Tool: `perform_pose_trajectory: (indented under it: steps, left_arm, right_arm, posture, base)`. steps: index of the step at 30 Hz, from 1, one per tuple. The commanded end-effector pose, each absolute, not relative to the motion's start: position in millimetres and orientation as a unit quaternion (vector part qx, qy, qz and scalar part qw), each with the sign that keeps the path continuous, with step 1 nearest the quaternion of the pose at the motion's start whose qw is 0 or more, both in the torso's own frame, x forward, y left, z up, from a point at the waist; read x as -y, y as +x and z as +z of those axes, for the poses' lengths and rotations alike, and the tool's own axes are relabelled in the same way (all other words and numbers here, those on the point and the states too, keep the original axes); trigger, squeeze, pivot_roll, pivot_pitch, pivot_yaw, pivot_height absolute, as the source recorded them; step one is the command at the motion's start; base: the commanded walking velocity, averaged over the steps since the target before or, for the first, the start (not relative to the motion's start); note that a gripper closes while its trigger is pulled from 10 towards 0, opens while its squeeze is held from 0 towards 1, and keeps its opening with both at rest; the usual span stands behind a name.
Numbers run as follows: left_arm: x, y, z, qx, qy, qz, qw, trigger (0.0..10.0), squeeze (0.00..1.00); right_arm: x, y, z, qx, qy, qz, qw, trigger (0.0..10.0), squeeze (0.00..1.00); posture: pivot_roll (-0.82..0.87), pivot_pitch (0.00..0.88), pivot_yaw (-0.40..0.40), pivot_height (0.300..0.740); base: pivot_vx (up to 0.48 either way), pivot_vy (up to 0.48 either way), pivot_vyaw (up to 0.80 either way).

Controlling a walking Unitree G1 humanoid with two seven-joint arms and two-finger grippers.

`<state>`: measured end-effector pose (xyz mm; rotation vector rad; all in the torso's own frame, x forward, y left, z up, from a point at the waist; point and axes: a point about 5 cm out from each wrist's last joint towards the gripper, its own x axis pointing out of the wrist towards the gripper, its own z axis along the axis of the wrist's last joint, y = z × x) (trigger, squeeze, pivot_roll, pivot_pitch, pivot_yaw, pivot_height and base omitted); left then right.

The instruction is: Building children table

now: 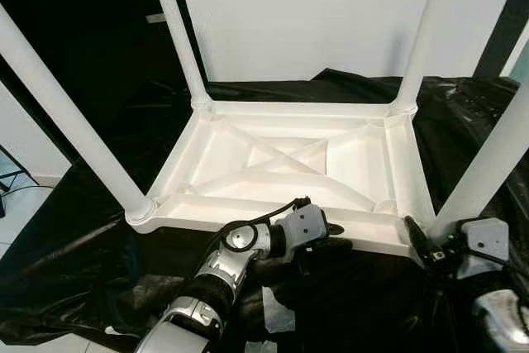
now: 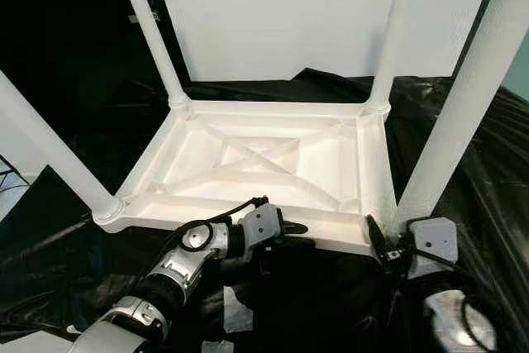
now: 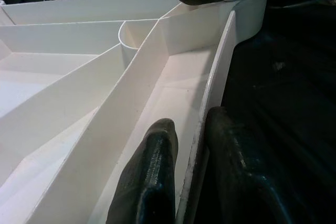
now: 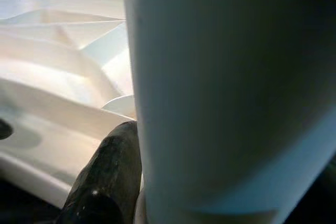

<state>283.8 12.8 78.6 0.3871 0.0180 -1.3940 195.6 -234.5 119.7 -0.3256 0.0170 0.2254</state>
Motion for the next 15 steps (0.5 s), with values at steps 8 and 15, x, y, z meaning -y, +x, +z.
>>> perform_pose_trajectory:
  steps: [8, 15]
  left_arm:
    - [-22.2, 277.0, 46.9, -0.079, 0.183, -0.587, 0.785, 10.0, 0.00]
    - [-23.7, 277.1, 46.7, -0.080, 0.184, -0.587, 0.784, 10.0, 0.00]
  right_arm:
    - [234.0, 196.1, 125.0, -0.028, -0.178, 0.208, 0.961, 0.0, 0.00]
    - [238.4, 188.0, 107.3, -0.076, -0.144, 0.200, 0.966, 0.0, 0.00]
  posture:
    - [-0.14, 0.000, 0.079, 0.740]
    - [-0.14, 0.000, 0.079, 0.740]
  base:
    - [0.000, 0.000, 0.00]
    - [0.000, 0.000, 0.00]
